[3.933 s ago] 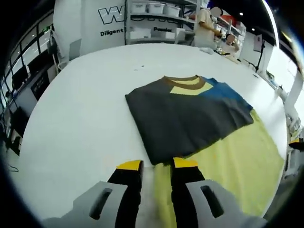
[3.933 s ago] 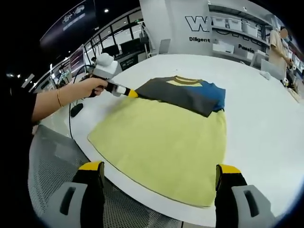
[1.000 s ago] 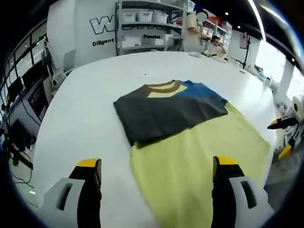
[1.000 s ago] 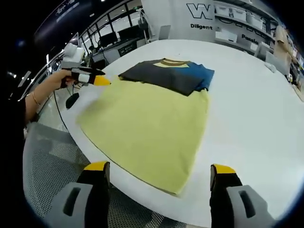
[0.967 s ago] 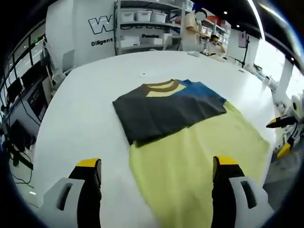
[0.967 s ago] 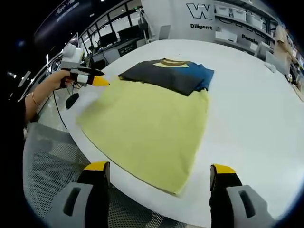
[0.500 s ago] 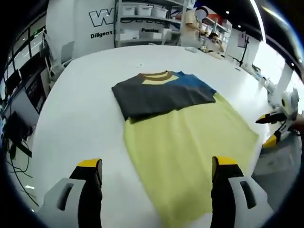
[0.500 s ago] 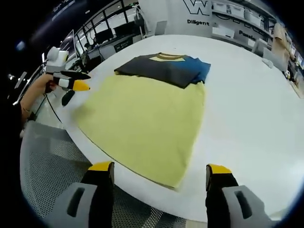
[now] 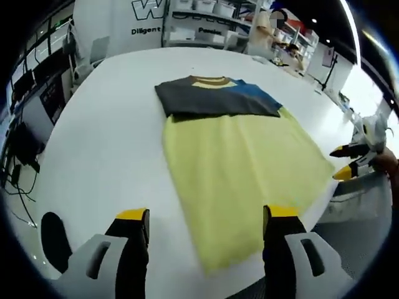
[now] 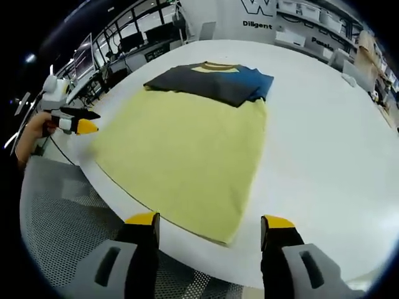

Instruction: Fold the garment on the visible template until the final outline fits inside the template.

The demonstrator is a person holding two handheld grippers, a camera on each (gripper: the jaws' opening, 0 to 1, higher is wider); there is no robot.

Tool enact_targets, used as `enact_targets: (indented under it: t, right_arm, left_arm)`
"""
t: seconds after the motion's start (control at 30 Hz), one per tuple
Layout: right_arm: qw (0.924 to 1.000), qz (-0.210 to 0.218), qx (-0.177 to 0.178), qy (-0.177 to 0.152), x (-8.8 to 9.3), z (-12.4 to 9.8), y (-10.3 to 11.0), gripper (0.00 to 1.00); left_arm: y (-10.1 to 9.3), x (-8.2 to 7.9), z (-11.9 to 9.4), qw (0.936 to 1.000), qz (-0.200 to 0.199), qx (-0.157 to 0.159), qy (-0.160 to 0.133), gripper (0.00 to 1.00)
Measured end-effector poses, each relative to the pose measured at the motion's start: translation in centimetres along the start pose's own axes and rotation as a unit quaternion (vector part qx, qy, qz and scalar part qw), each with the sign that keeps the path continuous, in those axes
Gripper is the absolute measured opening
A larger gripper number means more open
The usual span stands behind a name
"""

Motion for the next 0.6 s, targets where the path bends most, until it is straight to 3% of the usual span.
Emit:
enact_targets:
  t: [0.17, 0.6]
  right_arm:
    - [1.0, 0.003, -0.001, 0.005, 0.1, 0.2, 0.1, 0.6]
    - [0.9998, 0.013, 0.002, 0.017, 0.5, 0.7, 0.0, 0.5]
  left_arm:
    - [0.2, 1.7, 0.0, 0.9995, -0.012, -0.005, 0.03, 0.58]
    - [0.6, 2.9, -0.3, 0.9983, -0.019, -0.018, 0.052, 0.38]
Point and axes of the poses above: the point that each gripper's makers call its tool centre point, and the gripper's own axes: z roughly forward along the fingers, y roughly to its left, x roughly out of its underside, the point moved 7 cm from there along -z, roughly backward along the fingers, and after that the axes turned 4 degrees about -z, right-handed, at the moved point
